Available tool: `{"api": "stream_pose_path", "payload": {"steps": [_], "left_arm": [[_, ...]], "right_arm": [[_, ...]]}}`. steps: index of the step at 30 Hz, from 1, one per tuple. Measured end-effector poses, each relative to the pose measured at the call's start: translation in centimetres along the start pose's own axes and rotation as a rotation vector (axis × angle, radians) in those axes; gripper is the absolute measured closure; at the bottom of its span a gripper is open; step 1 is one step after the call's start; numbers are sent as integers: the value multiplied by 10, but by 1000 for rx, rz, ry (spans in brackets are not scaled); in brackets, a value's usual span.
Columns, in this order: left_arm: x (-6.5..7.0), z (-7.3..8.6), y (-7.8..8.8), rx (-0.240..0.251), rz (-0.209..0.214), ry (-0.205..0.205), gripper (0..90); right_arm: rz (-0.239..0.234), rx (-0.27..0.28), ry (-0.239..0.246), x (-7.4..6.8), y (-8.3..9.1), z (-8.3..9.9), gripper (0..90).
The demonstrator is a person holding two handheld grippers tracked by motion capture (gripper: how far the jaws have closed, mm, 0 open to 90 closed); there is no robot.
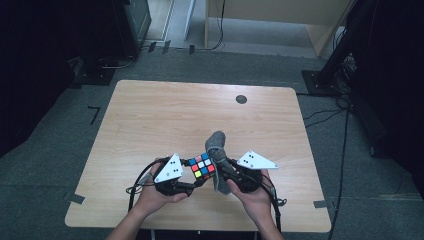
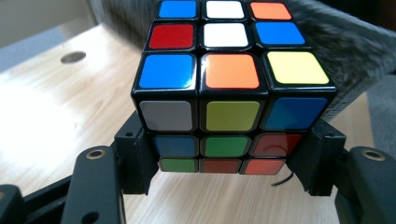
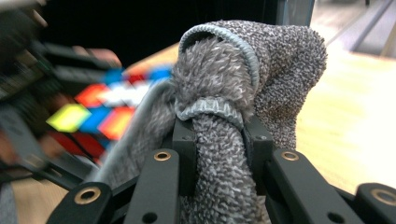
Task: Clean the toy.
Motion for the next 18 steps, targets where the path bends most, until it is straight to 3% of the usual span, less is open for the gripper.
{"api": "stream_pose_path", "payload": {"steps": [2, 5, 6, 10, 13, 16, 18], "left_arm": [[1, -1, 0, 13, 13, 8, 347], [2, -4, 3, 26, 16, -1, 347], [2, -4, 3, 31, 16, -1, 347], [1, -5, 4, 37, 25, 18, 347], [0, 0, -1, -2, 25, 29, 347], [0, -2, 0, 18, 35, 40, 347], [-1, -5, 4, 34, 24, 43, 347]], "right_arm": [[-6, 36, 9, -4, 4, -6, 732], [-13, 40, -10, -3, 3, -4, 733], [-17, 6, -23, 0, -1, 2, 732], [-1, -39, -12, 2, -5, 8, 733], [-12, 12, -11, -1, 2, -1, 733], [-9, 49, 9, -5, 8, -9, 736], [-20, 49, -9, -4, 6, -7, 734]]}}
Point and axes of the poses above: each handheld gripper's, and its own axes: y roughly backward along the jaws, z roughly out of its underside, x roughly to its right, the point moved 6 cm from there along -y, roughly forward along the jaws, and after that the axes turned 6 degrees about z, right-handed, at the moved point
